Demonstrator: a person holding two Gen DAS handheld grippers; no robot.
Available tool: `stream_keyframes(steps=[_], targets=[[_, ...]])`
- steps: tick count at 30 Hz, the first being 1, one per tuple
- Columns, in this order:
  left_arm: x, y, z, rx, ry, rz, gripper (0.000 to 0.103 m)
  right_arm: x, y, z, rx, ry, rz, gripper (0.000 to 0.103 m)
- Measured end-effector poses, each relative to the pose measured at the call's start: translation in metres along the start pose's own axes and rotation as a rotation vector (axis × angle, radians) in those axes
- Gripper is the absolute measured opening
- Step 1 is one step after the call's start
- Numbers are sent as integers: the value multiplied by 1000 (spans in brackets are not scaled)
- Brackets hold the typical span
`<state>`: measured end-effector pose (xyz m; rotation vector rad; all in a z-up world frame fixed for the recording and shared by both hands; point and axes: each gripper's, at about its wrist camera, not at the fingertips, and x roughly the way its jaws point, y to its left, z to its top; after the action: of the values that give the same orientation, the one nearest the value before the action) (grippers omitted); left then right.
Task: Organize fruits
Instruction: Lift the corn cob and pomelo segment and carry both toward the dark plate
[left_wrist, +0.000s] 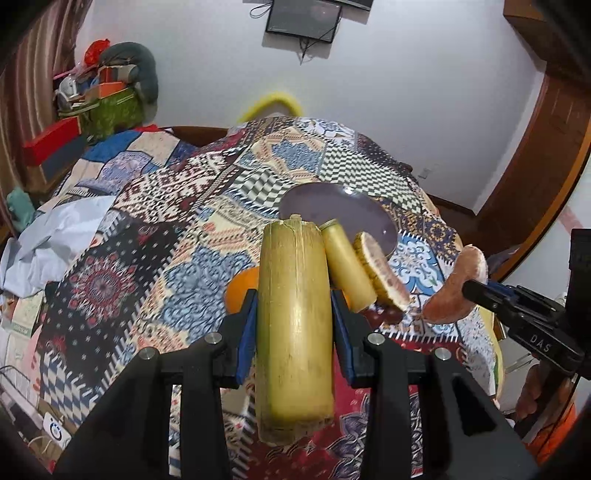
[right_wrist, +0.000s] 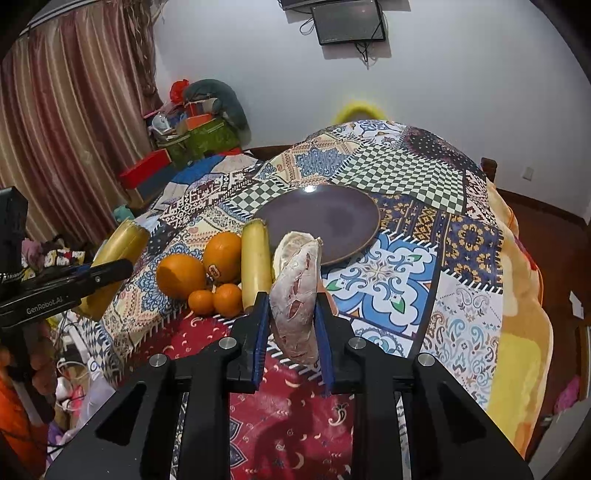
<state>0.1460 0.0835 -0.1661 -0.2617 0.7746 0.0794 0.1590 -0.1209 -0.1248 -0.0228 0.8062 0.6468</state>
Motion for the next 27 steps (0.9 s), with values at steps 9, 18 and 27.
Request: stream_keyframes(steps=[9,18,27], targets=[[13,-11,23,20,-27,-21,37,-3,-6,18,-1,-48,-3,21],[27,-17,53,38,-66,-22,37,5,-13,37,1,-80,-7,21],[49,-20,83,50,-88,-18,37,19,-22,56,-1,-102,-11,21]])
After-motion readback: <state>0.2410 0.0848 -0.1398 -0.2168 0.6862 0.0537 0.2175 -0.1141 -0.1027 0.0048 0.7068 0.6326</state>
